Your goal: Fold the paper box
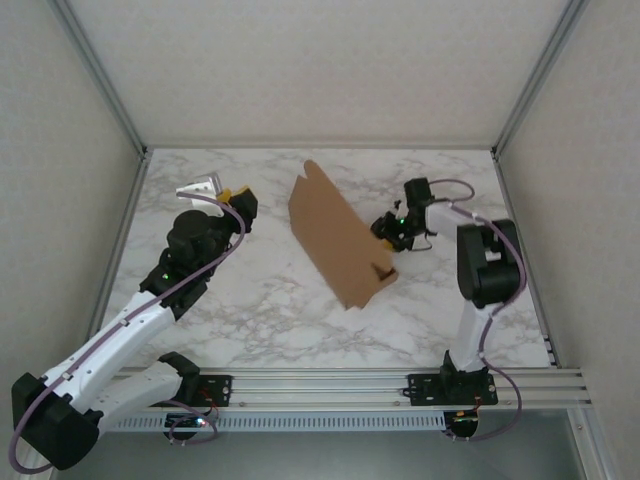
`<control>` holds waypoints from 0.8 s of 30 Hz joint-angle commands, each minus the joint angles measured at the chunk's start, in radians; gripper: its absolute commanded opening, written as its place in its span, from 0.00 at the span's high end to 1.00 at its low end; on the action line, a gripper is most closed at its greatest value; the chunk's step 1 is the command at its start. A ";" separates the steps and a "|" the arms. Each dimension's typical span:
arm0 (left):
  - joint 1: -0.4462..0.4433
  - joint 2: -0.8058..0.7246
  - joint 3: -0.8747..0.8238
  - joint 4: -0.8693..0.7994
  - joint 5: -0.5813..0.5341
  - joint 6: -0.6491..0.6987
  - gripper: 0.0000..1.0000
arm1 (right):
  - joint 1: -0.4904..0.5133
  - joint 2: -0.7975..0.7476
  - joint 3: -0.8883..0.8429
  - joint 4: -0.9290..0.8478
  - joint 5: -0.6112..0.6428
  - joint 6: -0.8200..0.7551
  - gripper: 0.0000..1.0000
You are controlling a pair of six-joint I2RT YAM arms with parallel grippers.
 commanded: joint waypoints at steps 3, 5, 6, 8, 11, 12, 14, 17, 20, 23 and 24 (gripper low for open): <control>0.009 -0.024 0.006 -0.047 -0.019 -0.042 0.47 | 0.127 -0.221 -0.186 0.211 -0.035 0.141 0.44; 0.009 -0.031 0.004 -0.065 -0.019 -0.048 0.47 | 0.125 -0.282 -0.191 0.154 0.064 0.082 0.40; 0.009 -0.035 0.005 -0.073 -0.020 -0.045 0.47 | 0.124 -0.297 -0.175 0.126 0.126 0.033 0.38; 0.009 -0.046 0.002 -0.088 -0.025 -0.036 0.47 | 0.126 -0.280 -0.101 0.059 0.233 -0.103 0.36; 0.009 -0.075 -0.011 -0.088 -0.049 -0.021 0.47 | 0.131 -0.174 0.068 -0.007 0.270 -0.299 0.34; 0.009 -0.084 -0.016 -0.084 -0.056 -0.015 0.47 | 0.137 -0.138 0.111 -0.002 0.261 -0.372 0.33; 0.009 -0.100 -0.030 -0.074 -0.074 -0.007 0.46 | 0.154 -0.064 0.202 0.014 0.245 -0.548 0.31; 0.009 -0.120 -0.053 -0.052 -0.088 -0.004 0.45 | 0.168 0.019 0.247 0.112 0.121 -0.765 0.31; 0.009 -0.131 -0.069 -0.038 -0.087 0.003 0.44 | 0.198 0.069 0.244 0.191 0.039 -0.991 0.29; 0.009 -0.131 -0.076 -0.031 -0.087 0.007 0.43 | 0.223 0.123 0.286 0.146 -0.016 -1.178 0.26; 0.009 -0.133 -0.077 -0.028 -0.086 0.009 0.43 | 0.234 0.139 0.300 0.129 -0.019 -1.213 0.25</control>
